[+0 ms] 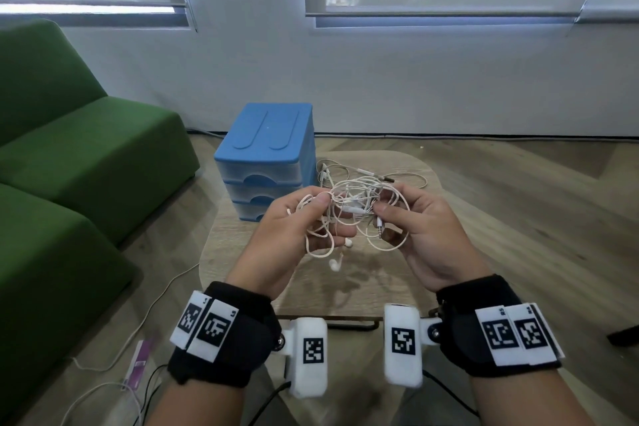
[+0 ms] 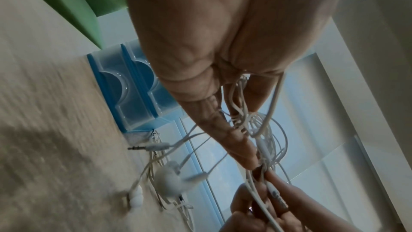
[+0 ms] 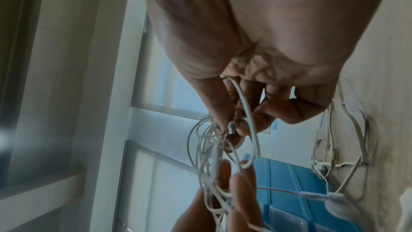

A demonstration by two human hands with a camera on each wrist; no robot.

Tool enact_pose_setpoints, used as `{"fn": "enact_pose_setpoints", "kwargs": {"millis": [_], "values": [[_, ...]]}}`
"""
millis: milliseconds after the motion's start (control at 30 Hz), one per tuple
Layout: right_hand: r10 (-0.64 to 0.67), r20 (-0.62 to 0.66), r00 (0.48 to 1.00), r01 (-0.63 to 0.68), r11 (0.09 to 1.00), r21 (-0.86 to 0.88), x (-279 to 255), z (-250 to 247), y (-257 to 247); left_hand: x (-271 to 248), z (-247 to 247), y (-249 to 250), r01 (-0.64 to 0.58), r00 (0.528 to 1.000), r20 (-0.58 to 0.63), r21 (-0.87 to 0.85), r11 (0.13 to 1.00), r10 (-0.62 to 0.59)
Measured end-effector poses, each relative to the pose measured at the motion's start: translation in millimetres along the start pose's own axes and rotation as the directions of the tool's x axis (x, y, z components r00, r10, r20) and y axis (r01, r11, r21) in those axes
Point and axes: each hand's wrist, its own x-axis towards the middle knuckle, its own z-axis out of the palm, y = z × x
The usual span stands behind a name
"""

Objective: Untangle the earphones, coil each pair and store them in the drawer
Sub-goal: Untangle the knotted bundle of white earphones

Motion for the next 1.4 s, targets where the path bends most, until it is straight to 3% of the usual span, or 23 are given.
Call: {"fn": "enact_pose_setpoints", "kwargs": {"millis": [367, 533, 700, 833, 933, 1067, 1200, 1400], "values": [[0.046, 0.108, 0.993, -0.071, 0.969, 0.239, -1.9, 2.5, -2.9, -0.2, 2.3, 4.0, 0.031, 0.999, 0.022, -0.094, 0.995, -0.029], [0.005, -0.047, 0.999, -0.007, 0.999, -0.048, 2.0, 6.6, 0.1, 0.8, -0.5, 3.2, 0.035, 0.997, 0.071, -0.065, 0.997, -0.03], [-0.059, -0.046, 0.997, 0.047, 0.97, -0.239, 1.8, 10.7, -2.1, 2.0, 1.1, -0.9, 0.011, 1.0, -0.008, 0.012, 1.0, -0.011], [-0.274, -0.07, 0.959, 0.202, 0.837, -0.509, -1.3, 12.3, -1.1, 4.2, 1.4, -1.5, 0.032, 0.994, -0.106, -0.016, 0.999, -0.034], [-0.425, -0.029, 0.905, 0.344, 0.771, -0.536, -4.4, 15.1, -9.2, 5.3, 1.2, -1.3, 0.045, 0.99, -0.129, -0.05, 0.998, -0.051], [-0.387, 0.219, 0.896, 0.44, 0.702, -0.56, -1.8, 23.3, -12.0, 6.2, 1.4, -3.6, 0.035, 0.991, -0.126, -0.038, 0.999, -0.04], [-0.426, 0.247, 0.87, 0.456, 0.506, -0.732, 3.9, 26.3, -4.9, 6.0, 2.4, -6.0, 0.004, 0.992, -0.128, 0.03, 1.0, 0.0], [-0.443, 0.294, 0.847, 0.475, 0.383, -0.793, 4.1, 28.3, -1.7, 3.1, -1.4, -8.3, -0.018, 0.997, -0.071, 0.103, 0.995, 0.025]]}}
